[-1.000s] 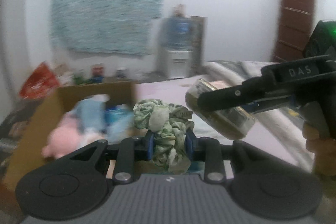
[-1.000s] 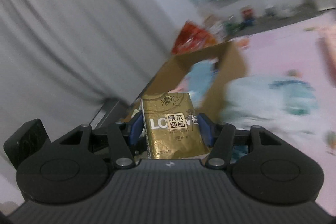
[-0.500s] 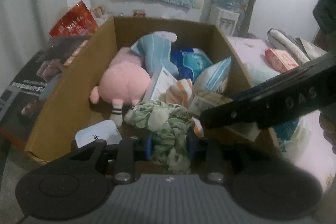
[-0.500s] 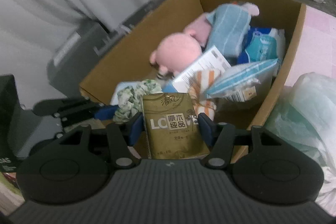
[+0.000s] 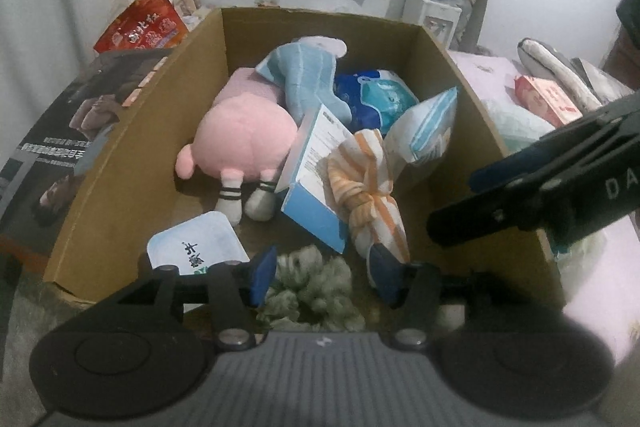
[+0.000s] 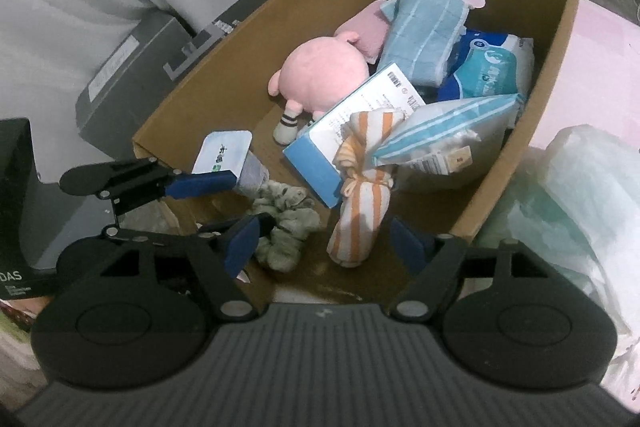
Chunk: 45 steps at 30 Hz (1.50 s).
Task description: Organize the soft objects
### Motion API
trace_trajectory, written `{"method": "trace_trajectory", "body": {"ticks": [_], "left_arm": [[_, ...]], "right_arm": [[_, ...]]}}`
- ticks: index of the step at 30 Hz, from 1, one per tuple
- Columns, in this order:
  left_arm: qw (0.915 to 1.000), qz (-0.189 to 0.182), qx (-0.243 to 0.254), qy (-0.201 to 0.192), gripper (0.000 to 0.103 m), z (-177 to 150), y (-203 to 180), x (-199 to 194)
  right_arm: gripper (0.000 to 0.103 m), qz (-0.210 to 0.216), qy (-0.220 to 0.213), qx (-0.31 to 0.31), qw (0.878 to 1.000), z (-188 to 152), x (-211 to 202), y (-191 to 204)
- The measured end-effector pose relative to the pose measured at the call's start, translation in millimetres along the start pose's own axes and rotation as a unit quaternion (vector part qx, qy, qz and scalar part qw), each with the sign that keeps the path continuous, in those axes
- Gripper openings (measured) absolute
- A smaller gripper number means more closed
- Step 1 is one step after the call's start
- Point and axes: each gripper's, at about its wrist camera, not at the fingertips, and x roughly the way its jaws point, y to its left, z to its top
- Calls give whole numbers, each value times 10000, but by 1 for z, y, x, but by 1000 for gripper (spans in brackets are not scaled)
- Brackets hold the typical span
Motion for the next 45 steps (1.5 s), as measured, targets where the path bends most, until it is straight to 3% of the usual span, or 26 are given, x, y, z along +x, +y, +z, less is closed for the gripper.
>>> {"method": "trace_trajectory", "body": {"ticks": [6, 13, 19, 26, 34, 37, 45], "left_arm": [[9986, 297, -9, -442, 54, 1, 0, -19], [9950, 549, -227, -807, 54, 2, 8, -34], [9931, 717, -228, -901, 54, 0, 11, -33], [9924, 807, -260, -894, 54, -3, 14, -29], [9911, 872, -372, -936, 57, -5, 23, -31], [9906, 909, -371, -953, 58, -6, 26, -31], [9900, 953, -443, -941, 58, -7, 32, -31]], "right_arm": [[70, 50, -253, 60, 9996, 1, -9, 0], [47, 194, -446, 103, 9988, 5, -13, 0], [39, 216, -287, -119, 9993, 3, 0, 12], [36, 276, 43, -104, 9996, 17, 35, 18], [36, -148, 780, -508, 9955, 8, 76, 24], [36, -320, 870, -665, 9935, 6, 78, 27], [37, -59, 853, -802, 9931, 12, 77, 37]]}}
